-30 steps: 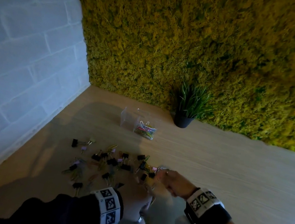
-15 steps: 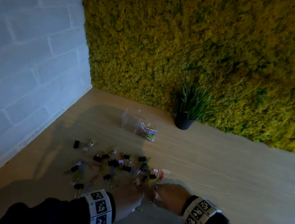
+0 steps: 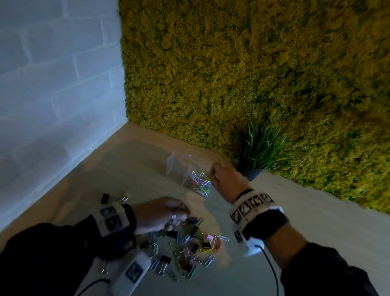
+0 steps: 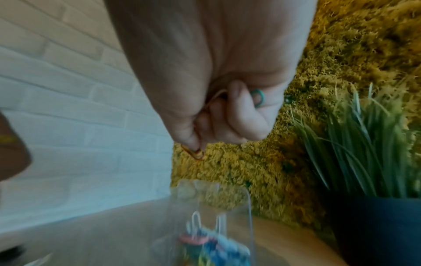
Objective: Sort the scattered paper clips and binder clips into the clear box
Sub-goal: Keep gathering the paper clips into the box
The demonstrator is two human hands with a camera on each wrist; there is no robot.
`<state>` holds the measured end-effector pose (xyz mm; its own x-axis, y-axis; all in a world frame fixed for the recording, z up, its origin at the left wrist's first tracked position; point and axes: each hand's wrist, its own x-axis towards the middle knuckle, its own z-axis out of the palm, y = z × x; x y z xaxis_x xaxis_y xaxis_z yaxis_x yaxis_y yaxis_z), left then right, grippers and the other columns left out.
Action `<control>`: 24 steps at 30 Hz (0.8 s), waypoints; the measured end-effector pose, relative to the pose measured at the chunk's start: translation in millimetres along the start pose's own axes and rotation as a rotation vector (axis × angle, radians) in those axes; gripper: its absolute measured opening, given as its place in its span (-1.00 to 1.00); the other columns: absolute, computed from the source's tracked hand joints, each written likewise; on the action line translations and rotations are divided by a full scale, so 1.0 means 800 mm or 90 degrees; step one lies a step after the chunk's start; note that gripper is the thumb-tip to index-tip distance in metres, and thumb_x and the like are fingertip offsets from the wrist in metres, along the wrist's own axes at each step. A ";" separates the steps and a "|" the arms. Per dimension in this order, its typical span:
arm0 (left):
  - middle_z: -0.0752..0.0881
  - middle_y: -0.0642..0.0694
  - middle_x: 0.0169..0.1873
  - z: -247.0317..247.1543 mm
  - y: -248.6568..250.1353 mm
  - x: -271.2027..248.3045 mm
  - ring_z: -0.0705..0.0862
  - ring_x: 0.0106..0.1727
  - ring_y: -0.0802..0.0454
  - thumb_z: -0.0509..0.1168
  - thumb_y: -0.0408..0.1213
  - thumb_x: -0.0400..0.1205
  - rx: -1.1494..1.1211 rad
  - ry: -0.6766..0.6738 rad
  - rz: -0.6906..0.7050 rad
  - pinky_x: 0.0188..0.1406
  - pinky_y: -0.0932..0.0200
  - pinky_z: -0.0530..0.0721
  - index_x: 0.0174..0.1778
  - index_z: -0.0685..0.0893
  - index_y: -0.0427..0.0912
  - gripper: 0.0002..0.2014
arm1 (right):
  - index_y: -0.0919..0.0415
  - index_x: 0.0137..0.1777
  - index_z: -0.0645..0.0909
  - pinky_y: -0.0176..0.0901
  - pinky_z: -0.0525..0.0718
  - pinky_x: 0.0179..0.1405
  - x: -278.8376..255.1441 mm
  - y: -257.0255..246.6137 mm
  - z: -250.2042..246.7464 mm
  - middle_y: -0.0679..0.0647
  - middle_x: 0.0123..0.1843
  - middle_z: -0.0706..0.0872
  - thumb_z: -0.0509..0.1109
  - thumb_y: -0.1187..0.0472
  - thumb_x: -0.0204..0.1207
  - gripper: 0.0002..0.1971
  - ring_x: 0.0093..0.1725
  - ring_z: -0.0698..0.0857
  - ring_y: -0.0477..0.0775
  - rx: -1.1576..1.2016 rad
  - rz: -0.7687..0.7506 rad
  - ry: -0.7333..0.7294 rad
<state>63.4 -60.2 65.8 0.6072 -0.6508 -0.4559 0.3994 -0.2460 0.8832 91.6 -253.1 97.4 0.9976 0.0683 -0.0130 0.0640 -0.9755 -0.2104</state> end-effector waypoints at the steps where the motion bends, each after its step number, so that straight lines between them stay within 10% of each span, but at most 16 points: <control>1: 0.48 -0.05 -0.39 -0.006 0.009 0.001 0.39 -0.43 0.14 0.14 -0.43 0.64 -0.094 0.001 0.004 -0.46 0.32 0.39 -0.29 0.57 -0.15 -0.78 | 0.26 0.10 0.53 0.07 0.66 -0.03 0.017 0.001 -0.001 0.27 0.02 0.73 0.10 0.11 0.68 -0.74 0.01 0.72 0.28 0.010 0.014 0.011; 11: 0.62 -0.08 -0.56 -0.034 0.043 0.056 0.59 -0.58 0.10 0.10 -0.44 0.35 -0.515 0.029 0.019 -0.58 0.39 0.53 -0.16 0.60 -0.28 -0.77 | 0.20 -0.27 0.50 -0.03 0.51 0.11 0.072 -0.010 0.012 0.40 0.13 0.69 0.17 0.27 0.62 -0.78 0.14 0.66 0.32 0.119 0.050 0.020; 17: 0.51 -0.16 -0.73 -0.034 0.081 0.089 0.49 -0.75 0.02 0.00 -0.44 0.30 -0.498 0.155 0.029 -0.71 0.49 0.44 -0.46 0.38 -0.24 -0.91 | 0.34 0.19 0.65 -0.12 0.54 0.27 0.058 0.012 0.013 0.22 0.23 0.73 0.18 0.41 0.54 -0.70 0.23 0.69 0.19 0.242 0.009 0.098; 24: 0.42 -0.19 -0.41 -0.021 0.102 0.131 0.44 -0.35 -0.08 -0.18 -0.48 0.63 -0.508 0.257 -0.023 -0.28 0.03 0.50 -0.37 0.40 -0.28 -0.67 | 0.20 0.62 0.09 -0.02 0.21 0.58 0.044 0.033 0.032 0.17 0.61 0.25 0.50 0.06 0.40 -0.12 0.60 0.24 0.20 0.103 0.040 -0.107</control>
<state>171.5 -136.6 88.2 0.7207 -0.3122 -0.6190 0.6900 0.4095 0.5968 128.1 -271.1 66.6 0.9802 0.0551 -0.1904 -0.0170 -0.9336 -0.3579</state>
